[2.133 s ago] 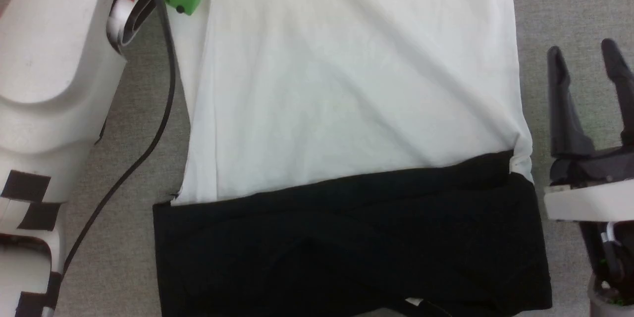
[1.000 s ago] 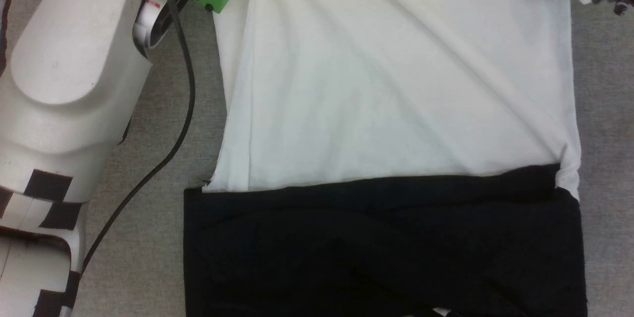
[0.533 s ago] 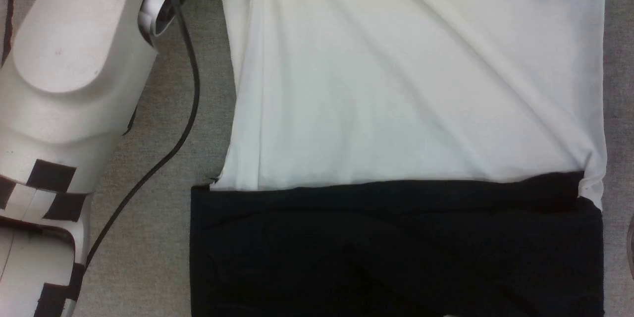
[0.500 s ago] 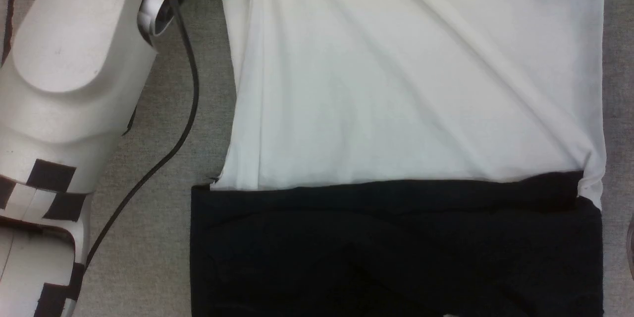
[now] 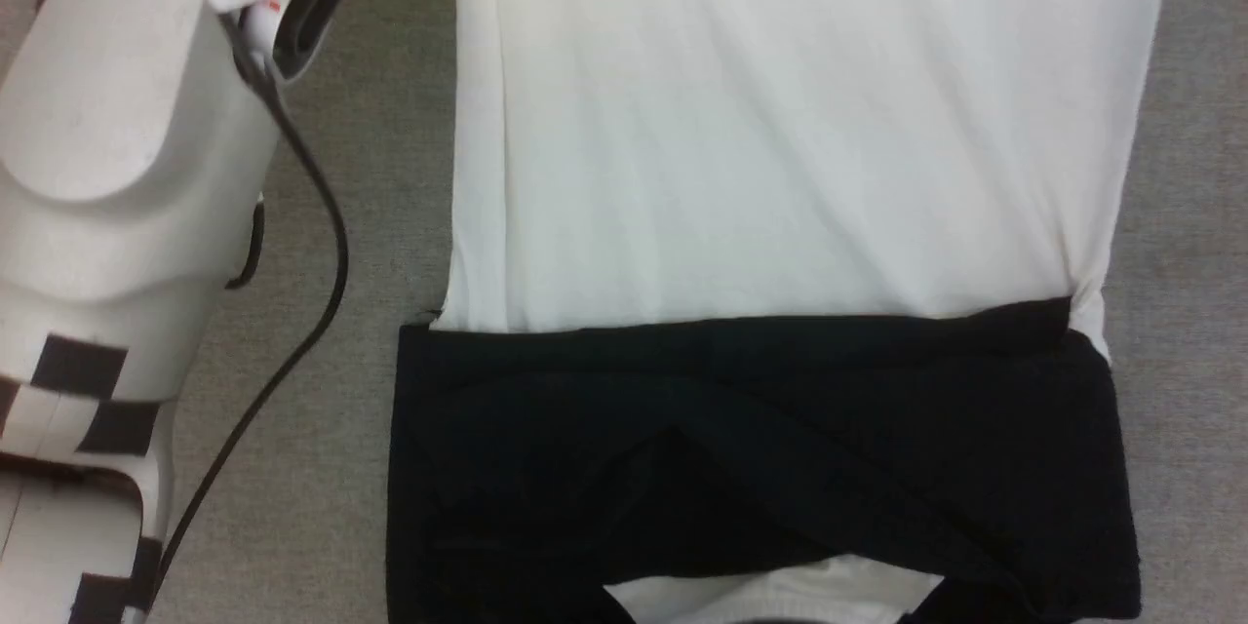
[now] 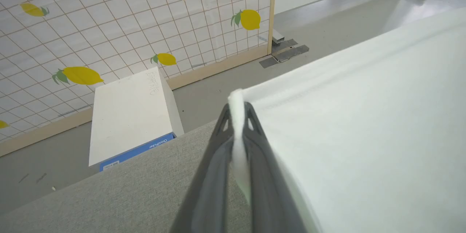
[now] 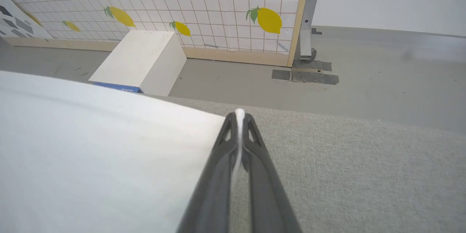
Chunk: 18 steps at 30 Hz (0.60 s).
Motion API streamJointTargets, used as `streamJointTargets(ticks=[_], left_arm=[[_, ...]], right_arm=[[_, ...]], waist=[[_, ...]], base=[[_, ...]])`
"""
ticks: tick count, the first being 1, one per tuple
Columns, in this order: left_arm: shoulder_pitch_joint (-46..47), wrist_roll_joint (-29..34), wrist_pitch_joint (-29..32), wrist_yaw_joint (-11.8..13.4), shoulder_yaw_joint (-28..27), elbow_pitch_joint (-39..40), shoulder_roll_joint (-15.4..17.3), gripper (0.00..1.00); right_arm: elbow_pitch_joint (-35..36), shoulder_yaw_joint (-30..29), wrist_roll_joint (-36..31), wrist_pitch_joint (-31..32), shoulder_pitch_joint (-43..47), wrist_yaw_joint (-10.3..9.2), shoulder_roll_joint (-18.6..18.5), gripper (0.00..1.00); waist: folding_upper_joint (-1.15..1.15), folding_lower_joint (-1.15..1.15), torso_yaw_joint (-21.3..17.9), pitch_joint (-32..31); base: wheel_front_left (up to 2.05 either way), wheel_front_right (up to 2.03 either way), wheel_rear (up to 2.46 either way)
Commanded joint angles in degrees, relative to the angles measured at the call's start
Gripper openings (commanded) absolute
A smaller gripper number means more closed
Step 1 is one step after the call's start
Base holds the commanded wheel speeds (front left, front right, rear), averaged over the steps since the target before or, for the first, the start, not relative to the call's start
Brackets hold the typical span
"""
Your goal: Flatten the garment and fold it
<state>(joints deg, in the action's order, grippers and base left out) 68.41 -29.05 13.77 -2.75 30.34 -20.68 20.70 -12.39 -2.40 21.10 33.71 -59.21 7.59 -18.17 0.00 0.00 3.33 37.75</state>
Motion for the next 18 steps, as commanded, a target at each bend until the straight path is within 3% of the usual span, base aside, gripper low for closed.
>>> streamJointTargets(ticks=[1, 8, 18], left_arm=[[-1.81, -0.33, -1.12, -0.14, -0.46, 0.92, 1.19, 0.0], [-10.23, -1.18, -4.55, -0.2, -0.4, 9.36, 3.92, 0.0], [-29.43, -3.15, -3.82, 3.61, 0.36, 27.94, 10.16, 0.0]], right_arm=[[1.33, -0.47, 1.11, -0.55, 2.19, -0.1, -0.84, 0.0], [10.72, -0.76, 6.1, -0.79, 13.23, -0.1, -1.61, 0.0], [25.22, -3.37, 10.18, 1.93, 32.03, -0.1, 1.25, 0.0]], waist=[[0.0, 0.0, -0.36, -3.73], [0.0, 0.0, -0.28, -10.06], [0.0, 0.0, -0.45, -19.63]], base=[[0.0, 0.0, 0.0], [0.0, 0.0, 0.0], [0.0, 0.0, 0.0]])
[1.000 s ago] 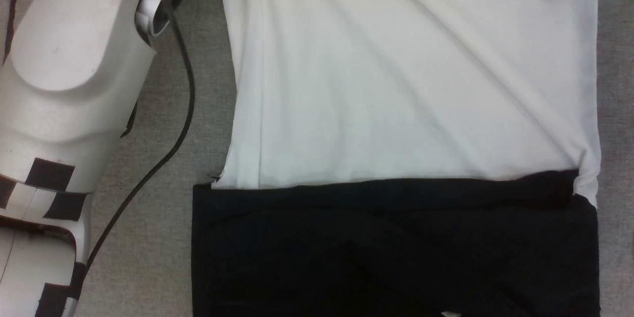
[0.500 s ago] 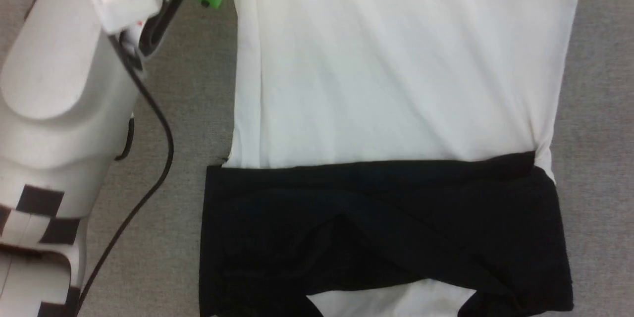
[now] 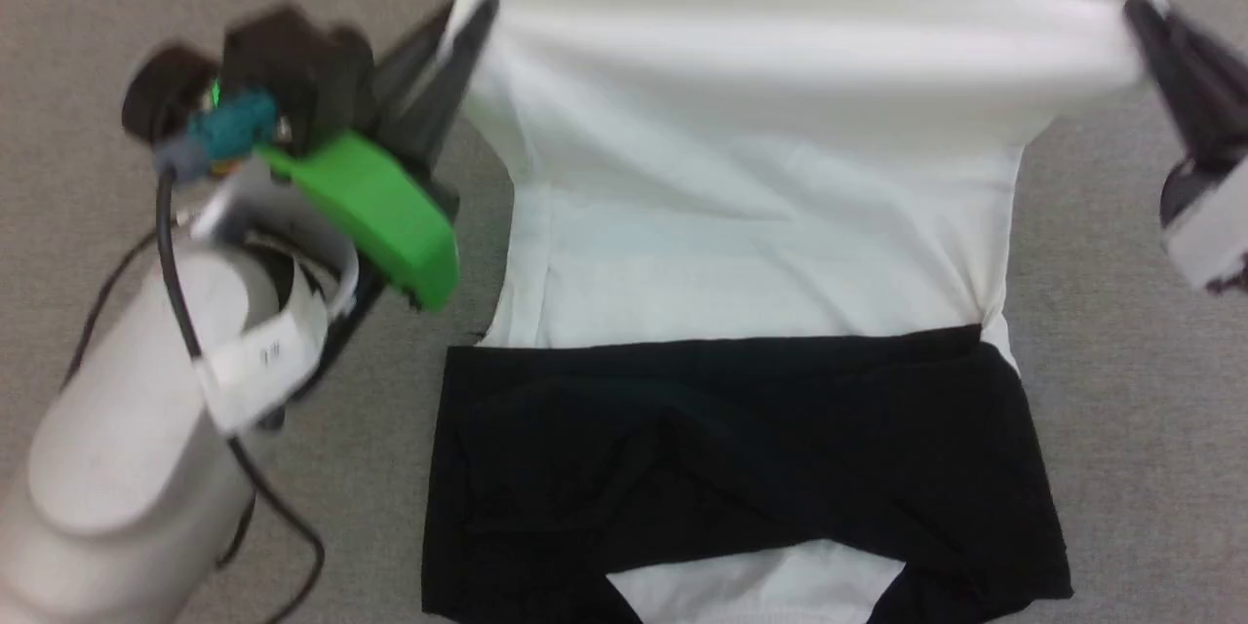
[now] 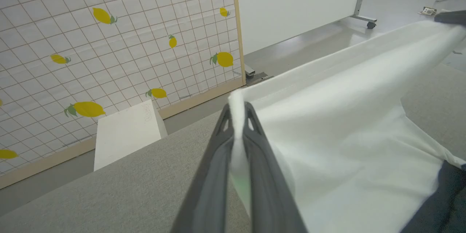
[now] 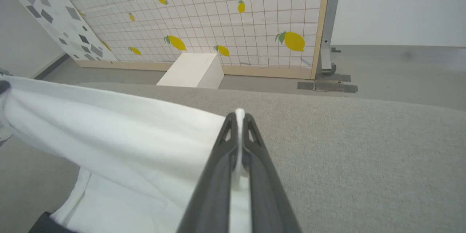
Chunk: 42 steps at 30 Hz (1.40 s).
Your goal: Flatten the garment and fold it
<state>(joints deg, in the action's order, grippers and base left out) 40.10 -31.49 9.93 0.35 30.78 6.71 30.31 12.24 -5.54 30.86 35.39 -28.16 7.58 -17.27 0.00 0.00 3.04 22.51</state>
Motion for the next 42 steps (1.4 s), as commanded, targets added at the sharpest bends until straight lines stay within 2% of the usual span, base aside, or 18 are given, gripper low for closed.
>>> streamJointTargets(ticks=[1, 4, 5, 7, 11, 16, 24, 28, 34, 36, 37, 38, 39, 40, 41, 42], left_arm=[[-2.89, -0.9, 0.16, 1.02, -0.02, 2.11, 1.1, 0.0], [-9.17, -1.66, 0.7, 3.1, -0.03, 7.41, 3.0, 0.0], [-17.11, -2.5, 0.15, 6.18, -0.36, 12.41, 4.73, 0.0], [-20.91, -2.71, -0.39, 7.53, -0.38, 14.1, 5.51, 0.0], [-28.06, -3.96, -2.02, 9.3, 0.14, 16.44, 5.96, 0.0], [-35.2, -5.14, -3.73, 10.01, 2.05, 17.31, 6.02, 0.0], [-43.85, -7.88, -6.06, 10.08, 4.83, 13.79, 5.18, 0.0], [-45.76, -8.49, -7.72, 8.14, 6.62, 10.96, 4.47, 0.0], [-45.38, -9.2, -8.15, 5.12, 8.76, 5.79, 3.31, 0.0], [-45.1, -8.95, -7.56, 4.5, 9.53, 4.5, 3.44, 0.12], [-44.9, -8.6, -7.2, 4.19, 10.02, 3.49, 3.64, 0.16], [-44.86, -8.35, -7.07, 4.17, 10.2, 3.07, 3.8, 0.22], [-44.92, -8.2, -6.93, 4.18, 10.38, 2.61, 3.95, 0.35], [-45.02, -8.19, -6.99, 4.26, 10.39, 2.36, 3.96, 0.81], [-45.16, -8.29, -7.07, 4.39, 10.35, 2.13, 3.92, 1.0], [-45.37, -8.52, -7.04, 4.51, 10.32, 2.0, 3.88, 1.0]], right_arm=[[1.8, -0.64, 0.64, 0.56, 2.66, -0.09, 0.88, 0.0], [6.04, -2.27, 0.96, 1.63, 8.52, -0.09, 2.66, 0.0], [10.82, -4.52, 1.08, 2.32, 16.09, -0.09, 5.57, 0.0], [12.71, -5.5, 1.23, 2.31, 19.76, -0.09, 7.4, 0.0], [15.42, -6.41, 1.56, 2.04, 26.93, -0.09, 10.54, 0.0], [16.3, -6.22, 2.26, 1.01, 34.81, -0.09, 12.81, 0.0], [14.56, -3.84, 2.22, -1.33, 43.37, -0.09, 14.0, 0.0], [13.15, -1.57, 0.67, -2.21, 45.4, -0.09, 13.61, 0.0], [10.11, 3.2, -0.56, -2.12, 48.71, -0.09, 10.19, 0.0], [9.3, 4.52, -0.83, -1.96, 49.45, -0.09, 8.82, 0.0], [8.65, 5.24, -0.33, -1.77, 50.0, -0.09, 8.26, 0.14], [8.54, 5.6, -0.21, -1.63, 50.16, -0.09, 7.81, 0.32], [8.52, 5.89, -0.1, -1.6, 50.31, -0.09, 7.36, 0.62], [8.52, 5.91, 0.04, -1.62, 50.46, -0.09, 7.19, 1.0], [8.51, 5.94, 0.25, -1.51, 50.67, -0.09, 6.96, 1.0], [8.56, 5.96, 0.42, -1.4, 50.84, -0.09, 6.72, 1.0]], waist=[[0.0, 0.0, -0.17, -5.24], [0.0, 0.0, -0.25, -7.15], [0.0, 0.0, -0.15, -9.01], [0.0, 0.0, -0.14, -9.83], [0.0, 0.0, -0.12, -11.43], [0.0, 0.0, -0.26, -12.72], [0.0, 0.0, -0.71, -13.27], [0.0, 0.0, -0.64, -13.25], [0.0, 0.0, -0.06, -13.45], [0.0, 0.0, 0.01, -13.61], [0.0, 0.0, 0.02, -13.72], [0.0, 0.0, 0.03, -13.8], [0.0, 0.0, 0.01, -13.9], [0.0, 0.0, -0.01, -13.98], [0.0, 0.0, -0.05, -14.1], [0.0, 0.0, -0.08, -14.21]], base=[[0.0, 0.0, 0.0], [0.0, 0.0, 0.0], [0.0, 0.0, 0.0], [0.0, 0.0, 0.0], [0.0, 0.0, 0.0], [0.0, 0.0, 0.0], [0.0, 0.0, 0.0], [0.0, 0.0, 0.0], [0.0, 0.0, 0.0], [0.0, 0.0, 0.0], [0.0, 0.0, 0.0], [0.0, 0.0, 0.0], [0.0, 0.0, 0.0], [0.0, 0.0, 0.0], [0.0, 0.0, 0.0], [0.0, 0.0, 0.0]])
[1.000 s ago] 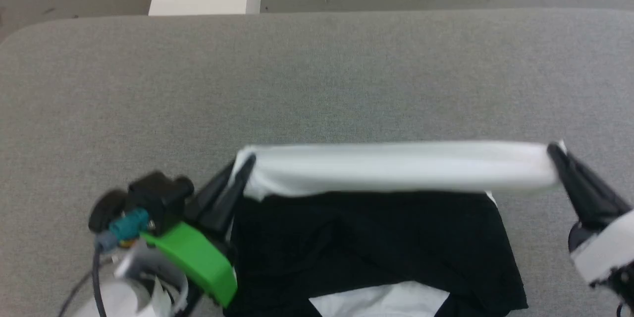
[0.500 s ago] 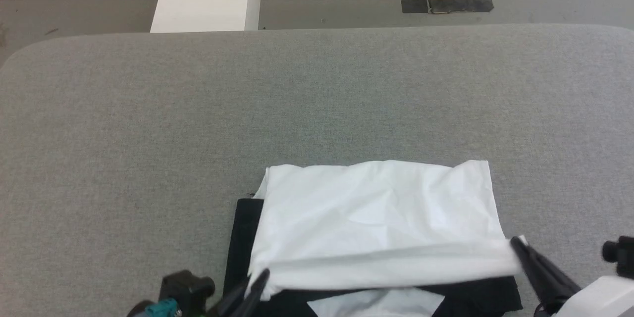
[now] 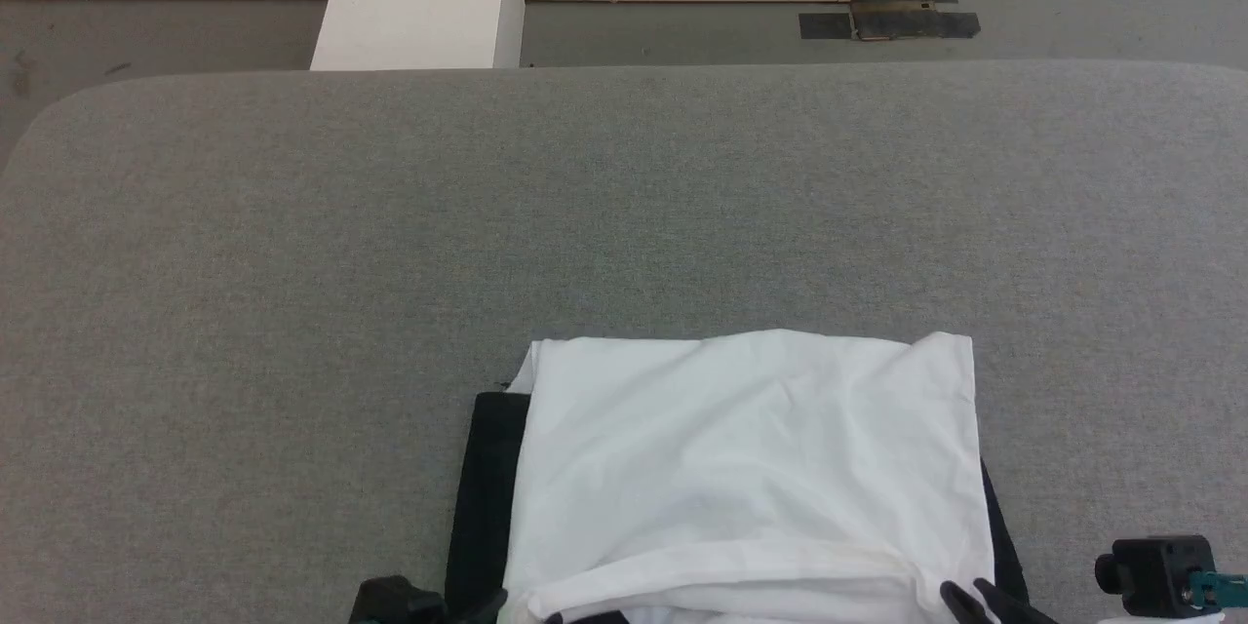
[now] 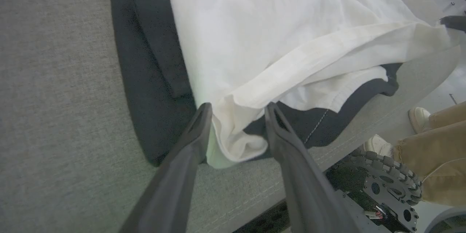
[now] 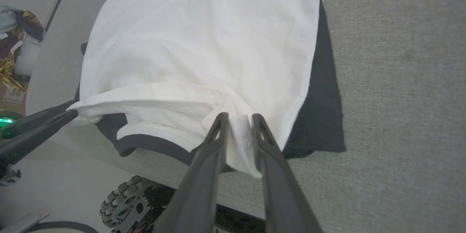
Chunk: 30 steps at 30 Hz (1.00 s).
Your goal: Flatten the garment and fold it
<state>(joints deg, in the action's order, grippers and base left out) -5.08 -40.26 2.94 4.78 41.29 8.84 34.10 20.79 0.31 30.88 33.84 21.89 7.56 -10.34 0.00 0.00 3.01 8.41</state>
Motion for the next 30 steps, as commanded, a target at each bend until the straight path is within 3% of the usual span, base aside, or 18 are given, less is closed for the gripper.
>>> streamJointTargets(ticks=[1, 6, 13, 16, 22, 26, 30], left_arm=[[-0.47, -0.14, 0.06, 0.18, -0.23, -0.17, 0.05, 1.0], [-2.01, -2.13, 0.64, 1.55, -1.25, 1.07, 0.32, 1.0], [-2.76, -2.0, -9.65, 7.74, -9.95, 6.99, -1.15, 1.0], [-1.32, 2.79, -15.97, 11.86, -14.04, 9.1, -2.78, 1.0], [0.58, 12.48, -17.87, 16.06, -18.75, 12.33, -7.08, 1.0], [0.43, 19.43, -17.91, 17.04, -21.73, 15.34, -9.93, 1.0], [-0.84, 22.88, -17.92, 16.46, -22.97, 16.04, -11.68, 1.0]], right_arm=[[0.07, -0.05, 0.64, 0.25, 0.99, -0.08, -0.34, 1.0], [0.99, -1.85, 1.6, 0.58, 2.14, -0.08, -0.39, 1.0], [3.51, -9.51, -0.46, -2.67, 0.44, -0.08, 2.11, 1.0], [2.6, -11.09, -4.51, -4.61, -1.89, -0.08, 1.77, 1.0], [-1.11, -10.23, -7.84, -4.93, -4.6, -0.08, 1.67, 1.0], [-4.42, -9.01, -8.83, -5.14, -6.4, -0.08, 1.24, 1.0], [-8.49, -7.75, -9.65, -5.8, -8.22, -0.08, 0.81, 1.0]], waist=[[0.0, 0.0, -0.1, -0.25], [0.0, 0.0, -0.13, -0.88], [0.0, 0.0, 0.04, -0.77], [0.0, 0.0, 0.4, -0.2], [0.0, 0.0, 1.4, 0.92], [0.0, 0.0, 2.24, 1.47], [0.0, 0.0, 3.07, 2.03]], base=[[0.0, 0.0, 0.0], [0.0, 0.0, 0.0], [0.0, 0.0, 0.0], [0.0, 0.0, 0.0], [0.0, 0.0, 0.0], [0.0, 0.0, 0.0], [0.0, 0.0, 0.0]])
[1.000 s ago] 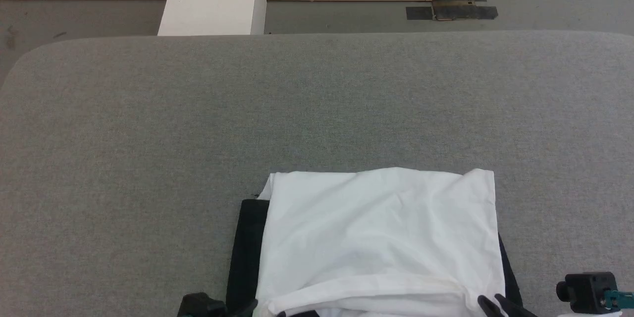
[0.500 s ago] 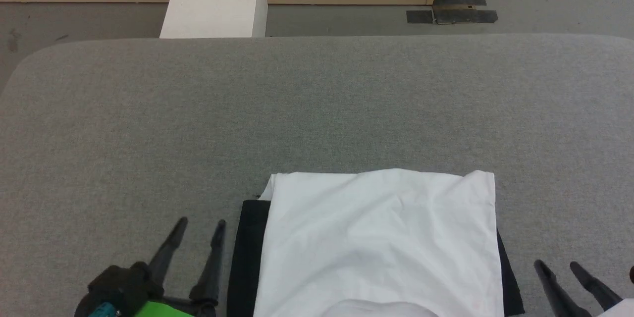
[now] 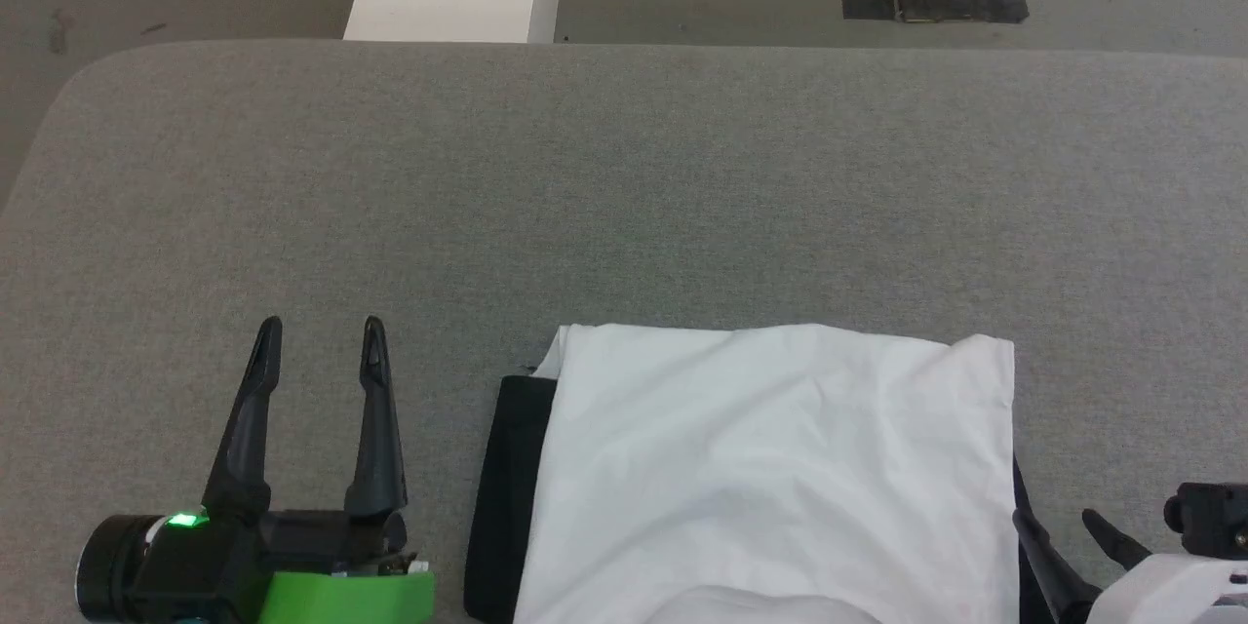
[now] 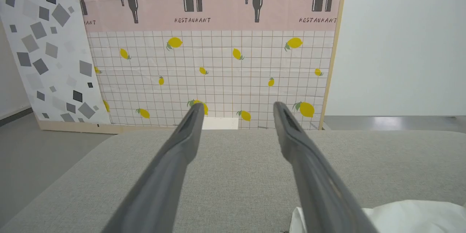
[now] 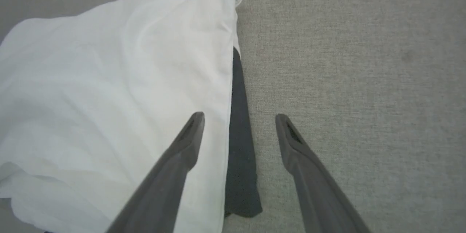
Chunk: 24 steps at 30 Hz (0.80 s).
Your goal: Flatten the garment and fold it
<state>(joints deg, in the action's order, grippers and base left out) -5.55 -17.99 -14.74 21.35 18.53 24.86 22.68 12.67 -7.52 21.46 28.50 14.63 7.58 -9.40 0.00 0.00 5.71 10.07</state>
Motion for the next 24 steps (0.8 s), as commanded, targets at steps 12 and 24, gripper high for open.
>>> streamJointTargets(ticks=[12, 24], left_arm=[[-0.71, 2.8, -0.25, -4.43, -1.41, -1.37, -3.24, 1.0], [-2.25, 2.41, -0.26, -6.31, -2.14, -2.85, -3.78, 1.0]], right_arm=[[-11.33, 4.16, 1.73, -0.52, -5.34, -0.09, -0.07, 0.46], [-13.04, 1.09, 2.84, -2.01, -7.66, -0.09, 1.19, 0.0]], waist=[[0.0, 0.0, 1.92, 1.68], [0.0, 0.0, 1.55, -0.9]], base=[[0.0, 0.0, 0.0], [0.0, 0.0, 0.0]])
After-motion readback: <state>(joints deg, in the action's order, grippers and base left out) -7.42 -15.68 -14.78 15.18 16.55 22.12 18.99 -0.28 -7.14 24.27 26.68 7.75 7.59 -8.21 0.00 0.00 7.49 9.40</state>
